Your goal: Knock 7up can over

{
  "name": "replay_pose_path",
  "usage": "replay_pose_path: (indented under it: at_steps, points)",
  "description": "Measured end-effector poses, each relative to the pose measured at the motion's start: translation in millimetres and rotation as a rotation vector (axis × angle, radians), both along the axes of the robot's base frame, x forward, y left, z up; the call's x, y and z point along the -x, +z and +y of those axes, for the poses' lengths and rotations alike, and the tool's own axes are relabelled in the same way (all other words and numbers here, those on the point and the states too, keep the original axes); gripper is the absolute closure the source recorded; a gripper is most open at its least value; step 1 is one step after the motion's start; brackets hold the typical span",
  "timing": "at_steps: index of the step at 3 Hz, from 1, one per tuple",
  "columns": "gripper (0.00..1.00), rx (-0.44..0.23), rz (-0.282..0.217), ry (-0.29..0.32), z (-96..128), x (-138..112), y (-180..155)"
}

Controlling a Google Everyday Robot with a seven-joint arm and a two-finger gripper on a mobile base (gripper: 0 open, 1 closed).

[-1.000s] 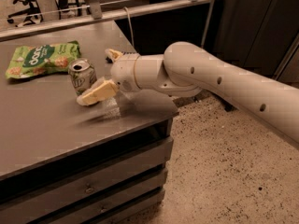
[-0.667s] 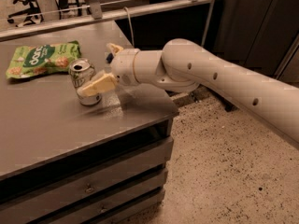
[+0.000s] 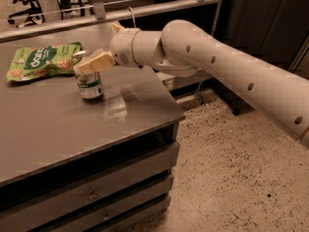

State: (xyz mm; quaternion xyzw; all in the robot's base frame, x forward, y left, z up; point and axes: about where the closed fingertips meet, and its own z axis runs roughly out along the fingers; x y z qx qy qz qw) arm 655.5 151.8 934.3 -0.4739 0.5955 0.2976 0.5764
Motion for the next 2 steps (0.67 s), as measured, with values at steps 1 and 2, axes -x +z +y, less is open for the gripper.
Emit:
replay_pose_path:
  at_steps: [1,2]
  points:
    - [0.0,-0.023,-0.026,-0.028,1.2,-22.1,25.6]
    - [0.0,-0.037,-0.033,-0.042,-0.1,-30.3,36.7]
